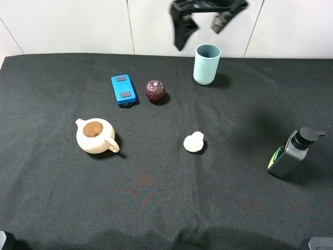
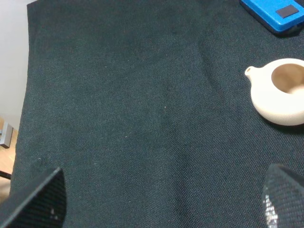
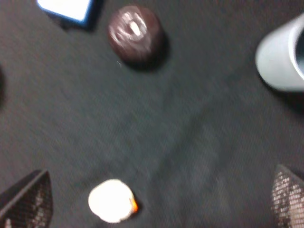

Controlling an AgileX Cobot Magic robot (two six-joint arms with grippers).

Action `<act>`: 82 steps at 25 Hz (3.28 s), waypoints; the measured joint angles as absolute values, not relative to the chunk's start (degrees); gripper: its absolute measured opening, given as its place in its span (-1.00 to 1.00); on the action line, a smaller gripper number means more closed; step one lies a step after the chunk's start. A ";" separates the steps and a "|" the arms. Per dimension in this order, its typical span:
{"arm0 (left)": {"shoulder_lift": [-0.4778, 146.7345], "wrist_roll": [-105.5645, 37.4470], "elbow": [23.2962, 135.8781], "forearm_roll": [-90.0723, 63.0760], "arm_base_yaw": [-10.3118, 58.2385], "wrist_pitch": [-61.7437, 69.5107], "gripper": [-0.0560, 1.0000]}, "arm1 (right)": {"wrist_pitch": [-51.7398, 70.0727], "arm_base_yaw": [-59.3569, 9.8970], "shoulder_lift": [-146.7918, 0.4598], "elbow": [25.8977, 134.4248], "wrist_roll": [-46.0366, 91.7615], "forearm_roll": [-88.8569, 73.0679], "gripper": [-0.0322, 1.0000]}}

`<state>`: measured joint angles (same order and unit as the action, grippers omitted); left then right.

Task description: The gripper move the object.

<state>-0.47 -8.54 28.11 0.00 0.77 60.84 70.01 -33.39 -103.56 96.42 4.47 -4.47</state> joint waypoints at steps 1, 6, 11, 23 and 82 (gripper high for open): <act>-0.47 -8.54 28.11 0.00 0.77 60.84 0.77 | 70.01 -32.54 -102.19 94.70 4.47 -4.25 0.41; -0.47 -8.54 28.11 0.00 0.77 60.84 0.77 | 70.01 -29.03 -95.59 86.91 4.47 -1.16 0.41; -0.47 -8.54 28.11 0.00 0.77 60.84 0.77 | 70.01 -25.94 -88.64 79.77 4.47 2.01 0.41; -0.47 -8.54 28.11 0.00 0.77 60.84 0.77 | 70.18 -21.64 -74.01 70.18 4.09 2.61 0.41; -0.47 -8.54 28.11 0.00 0.77 60.84 0.77 | 59.11 -2.97 0.37 28.82 -1.71 2.72 0.41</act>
<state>-0.47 -8.54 28.11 0.00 0.77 60.84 59.11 -2.97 0.37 28.82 -1.71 2.72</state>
